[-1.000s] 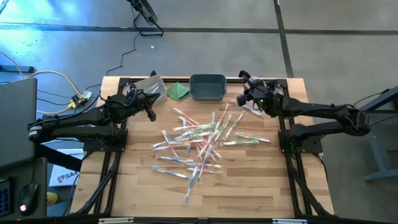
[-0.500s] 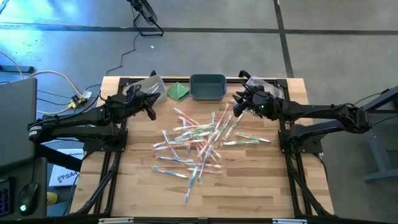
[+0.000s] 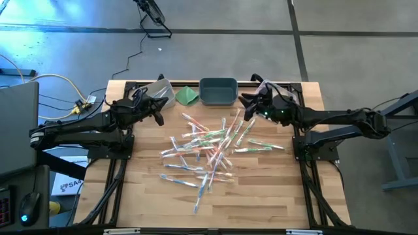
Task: Pick & Place Toothbrushes
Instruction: Put the blue toothbrush into the gray bin
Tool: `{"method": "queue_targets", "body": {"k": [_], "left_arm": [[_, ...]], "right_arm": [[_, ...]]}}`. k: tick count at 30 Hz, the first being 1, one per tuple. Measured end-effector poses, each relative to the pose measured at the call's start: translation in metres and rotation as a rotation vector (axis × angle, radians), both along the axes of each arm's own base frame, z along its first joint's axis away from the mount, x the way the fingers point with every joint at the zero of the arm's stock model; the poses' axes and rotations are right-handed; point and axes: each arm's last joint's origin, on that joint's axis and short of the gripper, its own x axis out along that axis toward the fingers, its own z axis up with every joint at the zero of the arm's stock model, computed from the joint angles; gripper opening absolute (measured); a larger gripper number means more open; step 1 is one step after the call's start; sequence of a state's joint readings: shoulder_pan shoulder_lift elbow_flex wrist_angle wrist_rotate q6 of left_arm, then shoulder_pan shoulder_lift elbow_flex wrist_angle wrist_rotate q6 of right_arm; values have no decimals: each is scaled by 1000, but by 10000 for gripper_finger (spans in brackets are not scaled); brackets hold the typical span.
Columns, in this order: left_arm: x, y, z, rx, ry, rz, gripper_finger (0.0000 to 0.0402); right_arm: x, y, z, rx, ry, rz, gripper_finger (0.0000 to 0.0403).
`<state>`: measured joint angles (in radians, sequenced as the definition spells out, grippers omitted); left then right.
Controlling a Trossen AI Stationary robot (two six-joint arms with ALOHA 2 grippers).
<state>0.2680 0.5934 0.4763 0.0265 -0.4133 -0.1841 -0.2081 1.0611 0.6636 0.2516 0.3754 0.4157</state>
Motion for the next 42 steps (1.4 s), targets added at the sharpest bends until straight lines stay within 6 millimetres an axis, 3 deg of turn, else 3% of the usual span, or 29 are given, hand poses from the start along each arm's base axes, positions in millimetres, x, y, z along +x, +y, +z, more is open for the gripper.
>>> {"method": "queue_targets", "body": {"k": [8,19,35,42], "left_arm": [[0,0,0,-43,-35,2,1],[0,0,9,42,-74,16,1],[0,1,4,28,-24,16,1],[0,0,2,24,-9,16,1]], "right_arm": [[3,2,-1,8,-4,69,109],[6,17,0,-40,17,115,107],[6,22,0,-137,75,116,8],[7,24,-1,-127,68,163,9]]}}
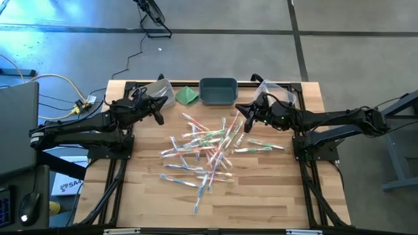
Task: Pick & Place Toothbrushes
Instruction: Put the blue toothbrush into the gray bin
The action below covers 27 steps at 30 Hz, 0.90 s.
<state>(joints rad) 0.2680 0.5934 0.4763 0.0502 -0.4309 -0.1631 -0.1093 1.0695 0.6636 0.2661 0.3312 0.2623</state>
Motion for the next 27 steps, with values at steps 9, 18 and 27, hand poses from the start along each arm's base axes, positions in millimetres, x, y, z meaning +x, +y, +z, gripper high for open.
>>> {"method": "queue_targets", "body": {"k": [9,18,27], "left_arm": [[0,0,1,-18,-26,1,1],[0,-1,-2,-29,5,-32,1],[1,-1,-3,-35,10,-53,1]], "right_arm": [[0,-1,1,31,-25,28,5],[19,15,29,-40,41,65,3],[42,16,34,-74,232,81,3]]}}
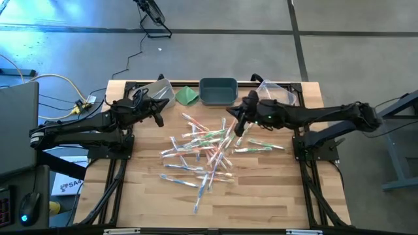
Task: Pick & Place Toothbrushes
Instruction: Put the blue toothbrush into the gray bin
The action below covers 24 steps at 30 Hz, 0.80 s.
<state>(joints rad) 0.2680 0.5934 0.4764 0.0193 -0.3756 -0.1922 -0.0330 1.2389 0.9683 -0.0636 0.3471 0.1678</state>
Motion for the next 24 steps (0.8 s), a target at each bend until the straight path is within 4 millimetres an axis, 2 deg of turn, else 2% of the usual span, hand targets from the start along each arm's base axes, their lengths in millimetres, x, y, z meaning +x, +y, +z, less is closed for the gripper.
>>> {"method": "queue_targets", "body": {"k": [8,18,24], "left_arm": [[0,0,0,1,1,-1,1],[0,0,-1,1,10,-2,1],[0,0,-3,-6,33,-2,1]], "right_arm": [[-1,-1,-23,34,208,24,3],[1,-8,-38,55,318,16,3],[2,-9,-55,80,439,28,3]]}}
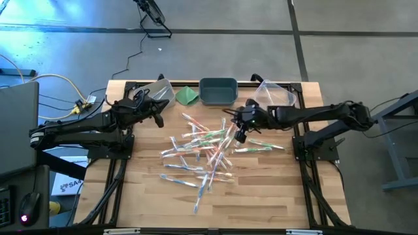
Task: Pick & Place Toothbrushes
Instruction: Put the blue toothbrush into the gray bin
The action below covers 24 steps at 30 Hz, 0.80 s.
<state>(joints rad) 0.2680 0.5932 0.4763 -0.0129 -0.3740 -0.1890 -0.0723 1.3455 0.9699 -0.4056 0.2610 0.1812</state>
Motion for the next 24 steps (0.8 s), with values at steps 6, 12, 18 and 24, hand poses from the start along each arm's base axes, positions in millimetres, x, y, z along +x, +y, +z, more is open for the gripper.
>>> {"method": "queue_targets", "body": {"k": [6,12,18,24], "left_arm": [[0,0,-2,-7,16,0,1],[0,0,-2,-8,18,0,1],[0,0,-2,-8,19,0,1],[-1,0,-4,-14,40,1,1]], "right_arm": [[2,0,-13,27,84,-6,3],[-5,4,-19,140,156,10,3],[-18,16,-25,233,299,22,3],[-27,28,-29,272,391,-12,3]]}}
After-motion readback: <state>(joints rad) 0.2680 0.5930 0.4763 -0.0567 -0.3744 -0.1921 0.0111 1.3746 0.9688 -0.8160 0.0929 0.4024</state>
